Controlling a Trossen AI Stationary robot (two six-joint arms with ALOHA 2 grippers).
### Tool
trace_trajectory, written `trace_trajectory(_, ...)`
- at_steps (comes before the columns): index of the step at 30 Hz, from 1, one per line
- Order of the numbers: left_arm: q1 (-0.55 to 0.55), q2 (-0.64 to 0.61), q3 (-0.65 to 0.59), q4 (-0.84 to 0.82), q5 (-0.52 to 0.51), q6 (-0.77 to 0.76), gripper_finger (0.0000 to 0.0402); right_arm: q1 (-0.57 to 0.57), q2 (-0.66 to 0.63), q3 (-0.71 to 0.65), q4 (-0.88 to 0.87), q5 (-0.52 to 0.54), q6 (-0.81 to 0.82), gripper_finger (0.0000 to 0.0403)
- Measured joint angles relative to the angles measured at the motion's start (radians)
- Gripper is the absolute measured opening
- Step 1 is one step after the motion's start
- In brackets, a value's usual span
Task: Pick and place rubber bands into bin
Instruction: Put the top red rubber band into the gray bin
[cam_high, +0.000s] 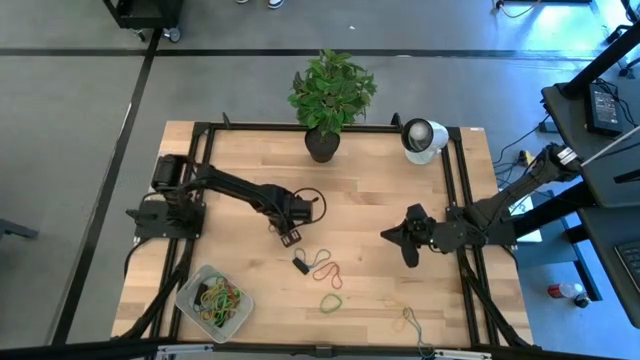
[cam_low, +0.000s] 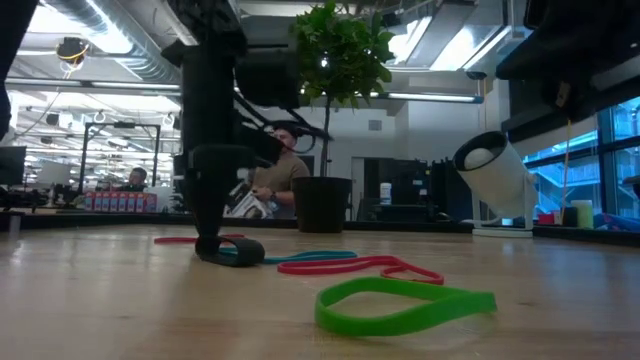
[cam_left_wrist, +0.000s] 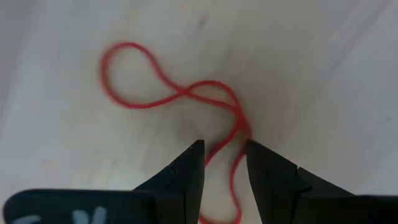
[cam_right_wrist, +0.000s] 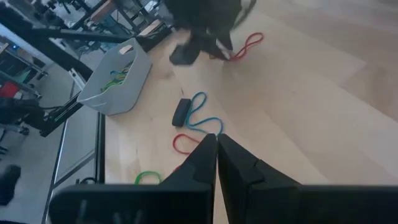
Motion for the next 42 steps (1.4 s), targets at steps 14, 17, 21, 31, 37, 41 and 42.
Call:
trace_trajectory(14, -0.051, 0.042, 0.001, 0.017, -0.051, 0.053, 0.0087, -0.024, 0.0, 0.0, 0.041, 0.0, 0.0, 0.0019)
trace_trajectory(17, -0.053, 0.02, 0.0, 0.019, -0.055, 0.06, 0.0041, -0.024, 0.0, 0.0, 0.042, 0.0, 0.0, 0.0019)
trace_trajectory(21, -0.053, -0.016, -0.004, 0.024, -0.033, 0.06, 0.0006, -0.023, 0.0, 0.0, 0.042, 0.0, -0.002, 0.0019)
trace_trajectory(31, -0.059, -0.165, 0.088, 0.025, -0.095, 0.059, 0.0001, -0.023, 0.0, 0.0, 0.047, 0.0, -0.003, 0.0019)
trace_trajectory(37, -0.093, -0.249, 0.165, 0.027, -0.185, 0.056, 0.0001, -0.023, 0.0, 0.0, 0.047, -0.001, -0.004, 0.0019)
trace_trajectory(41, -0.143, -0.303, 0.203, 0.02, -0.217, 0.05, 0.0001, -0.023, 0.0, 0.0, 0.046, -0.001, -0.006, 0.0019)
trace_trajectory(42, -0.158, -0.318, 0.214, 0.014, -0.218, 0.048, 0.0001, -0.023, 0.0, 0.0, 0.043, -0.001, -0.007, 0.0019)
